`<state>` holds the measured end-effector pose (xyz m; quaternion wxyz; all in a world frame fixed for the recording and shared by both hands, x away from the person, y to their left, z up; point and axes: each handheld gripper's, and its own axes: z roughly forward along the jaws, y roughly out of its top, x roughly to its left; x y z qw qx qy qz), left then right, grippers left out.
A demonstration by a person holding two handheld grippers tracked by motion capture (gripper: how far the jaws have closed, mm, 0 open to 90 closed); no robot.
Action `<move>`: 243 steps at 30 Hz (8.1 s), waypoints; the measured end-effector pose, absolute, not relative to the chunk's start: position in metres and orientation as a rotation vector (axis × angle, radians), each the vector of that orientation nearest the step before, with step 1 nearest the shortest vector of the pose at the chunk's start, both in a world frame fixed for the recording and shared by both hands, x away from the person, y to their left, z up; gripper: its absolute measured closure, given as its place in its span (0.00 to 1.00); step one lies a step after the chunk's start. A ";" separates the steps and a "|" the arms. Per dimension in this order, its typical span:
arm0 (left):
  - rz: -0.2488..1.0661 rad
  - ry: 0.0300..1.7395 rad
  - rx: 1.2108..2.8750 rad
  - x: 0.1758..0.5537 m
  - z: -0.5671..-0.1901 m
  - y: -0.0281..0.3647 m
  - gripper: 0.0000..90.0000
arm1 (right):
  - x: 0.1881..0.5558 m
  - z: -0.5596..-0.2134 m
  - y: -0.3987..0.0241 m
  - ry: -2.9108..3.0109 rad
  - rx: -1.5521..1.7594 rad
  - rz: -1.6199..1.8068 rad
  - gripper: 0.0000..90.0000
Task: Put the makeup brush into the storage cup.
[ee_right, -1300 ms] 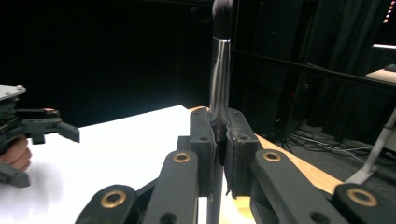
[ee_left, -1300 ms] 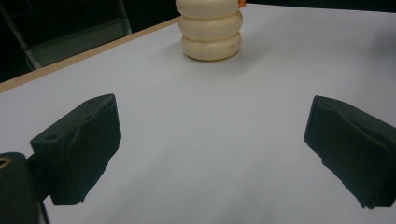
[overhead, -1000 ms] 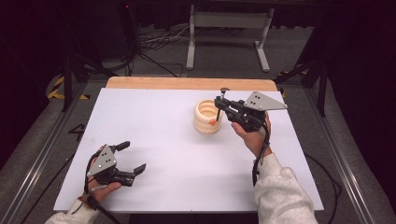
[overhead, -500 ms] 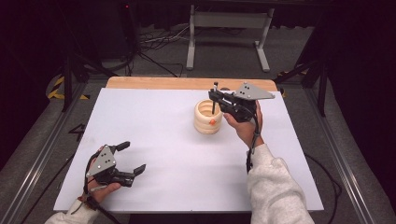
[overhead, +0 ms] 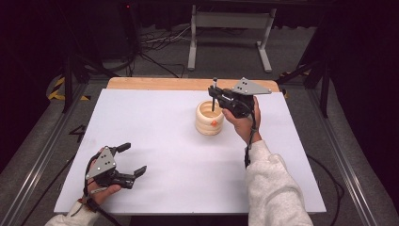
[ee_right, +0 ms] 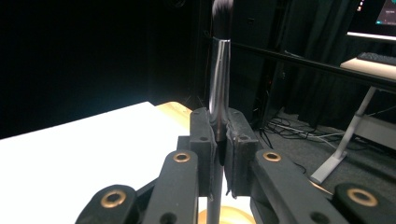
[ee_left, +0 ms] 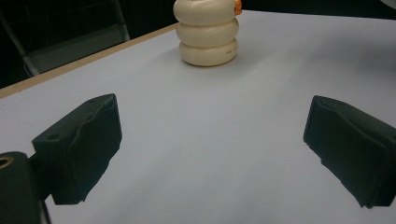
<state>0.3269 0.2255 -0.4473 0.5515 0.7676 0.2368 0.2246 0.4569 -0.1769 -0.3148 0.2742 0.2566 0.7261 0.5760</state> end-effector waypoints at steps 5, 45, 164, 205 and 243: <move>0.529 0.558 1.816 0.327 -0.447 0.225 0.06 | 0.462 -0.319 -0.176 1.951 0.704 1.539 0.93; 0.523 0.562 1.812 0.326 -0.448 0.227 0.06 | 0.486 -0.365 -0.175 1.970 0.830 1.513 0.93; 0.548 0.569 1.819 0.325 -0.445 0.228 0.06 | 0.433 -0.357 -0.210 1.768 0.791 1.331 0.02; 0.548 0.577 1.829 0.325 -0.446 0.226 0.05 | 0.397 -0.369 -0.228 1.760 0.739 1.273 0.03; 0.559 0.566 1.852 0.325 -0.446 0.224 0.04 | 0.366 -0.374 -0.247 1.781 0.680 1.225 0.03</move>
